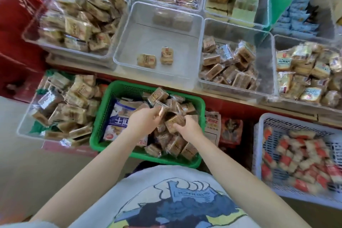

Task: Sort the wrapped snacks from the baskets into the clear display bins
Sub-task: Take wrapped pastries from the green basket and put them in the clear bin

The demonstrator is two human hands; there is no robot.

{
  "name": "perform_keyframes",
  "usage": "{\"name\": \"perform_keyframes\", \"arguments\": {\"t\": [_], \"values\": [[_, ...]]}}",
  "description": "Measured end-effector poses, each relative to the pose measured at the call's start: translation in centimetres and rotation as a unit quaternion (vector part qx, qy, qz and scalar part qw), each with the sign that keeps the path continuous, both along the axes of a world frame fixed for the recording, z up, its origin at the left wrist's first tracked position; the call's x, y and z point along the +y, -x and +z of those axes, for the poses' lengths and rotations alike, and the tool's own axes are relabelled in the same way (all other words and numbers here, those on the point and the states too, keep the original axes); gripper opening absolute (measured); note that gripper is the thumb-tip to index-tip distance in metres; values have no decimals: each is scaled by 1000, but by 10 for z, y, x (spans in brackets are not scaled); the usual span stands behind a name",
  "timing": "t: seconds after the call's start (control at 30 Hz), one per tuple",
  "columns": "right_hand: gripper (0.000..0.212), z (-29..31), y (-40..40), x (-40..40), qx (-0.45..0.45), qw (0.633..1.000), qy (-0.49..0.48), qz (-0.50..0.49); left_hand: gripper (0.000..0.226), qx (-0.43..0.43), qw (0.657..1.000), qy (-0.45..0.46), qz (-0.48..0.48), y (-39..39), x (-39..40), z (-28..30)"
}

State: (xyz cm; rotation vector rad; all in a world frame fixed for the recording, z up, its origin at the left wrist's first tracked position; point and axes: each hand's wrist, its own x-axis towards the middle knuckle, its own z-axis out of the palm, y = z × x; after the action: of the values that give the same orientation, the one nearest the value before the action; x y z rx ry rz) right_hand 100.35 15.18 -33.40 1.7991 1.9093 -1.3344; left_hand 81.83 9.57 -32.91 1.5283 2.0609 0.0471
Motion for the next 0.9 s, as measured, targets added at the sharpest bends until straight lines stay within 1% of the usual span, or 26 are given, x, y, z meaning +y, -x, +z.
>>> {"name": "perform_keyframes", "arguments": {"t": [0.1, 0.17, 0.2, 0.23, 0.27, 0.33, 0.4, 0.43, 0.47, 0.5, 0.57, 0.63, 0.7, 0.8, 0.87, 0.9], "values": [[52, 2, 8, 4, -3, 999, 8, -41, 27, -32, 999, 27, -13, 7, -1, -6], [56, 8, 3, 12, 17, 997, 15, -67, 28, -88, 995, 37, 3, 11, 2, -7], [56, 13, -1, 17, 35, 995, 18, -90, 29, -135, 990, 34, 24, 12, 5, -4], [54, 21, -5, 21, 55, 992, 21, -115, 33, -194, 979, 28, 54, 12, 10, 1], [49, 28, -8, 25, 88, 985, 25, -143, 38, -261, 961, 29, 85, 12, 16, 10], [41, 42, -14, 32, 175, 964, 40, -194, 46, -373, 918, 44, 130, 10, 30, 29], [30, 57, -18, 38, 240, 947, 43, -208, 41, -431, 888, 37, 154, 7, 45, 42], [31, 63, -20, 42, 249, 947, 36, -199, 37, -451, 877, 27, 162, 4, 52, 49], [35, 69, -23, 46, 242, 953, 22, -181, 34, -459, 874, 14, 161, 2, 58, 54], [41, 76, -26, 50, 220, 963, 3, -155, 34, -454, 878, 0, 150, 0, 65, 60], [48, 90, -35, 60, 174, 978, -34, -106, 38, -419, 901, -25, 107, -5, 78, 70], [47, 101, -46, 69, 154, 984, -71, -58, 43, -380, 922, -47, 64, -14, 91, 76], [39, 111, -54, 78, 138, 984, -108, -16, 44, -360, 929, -67, 45, -26, 103, 77], [24, 114, -71, 99, 120, 975, -187, -9, 40, -356, 925, -116, 67, -49, 114, 78], [19, 113, -85, 117, 105, 961, -253, -30, 36, -338, 925, -136, 112, -58, 114, 75], [19, 112, -90, 127, 97, 953, -282, -47, 33, -330, 925, -131, 137, -61, 113, 72]]}}
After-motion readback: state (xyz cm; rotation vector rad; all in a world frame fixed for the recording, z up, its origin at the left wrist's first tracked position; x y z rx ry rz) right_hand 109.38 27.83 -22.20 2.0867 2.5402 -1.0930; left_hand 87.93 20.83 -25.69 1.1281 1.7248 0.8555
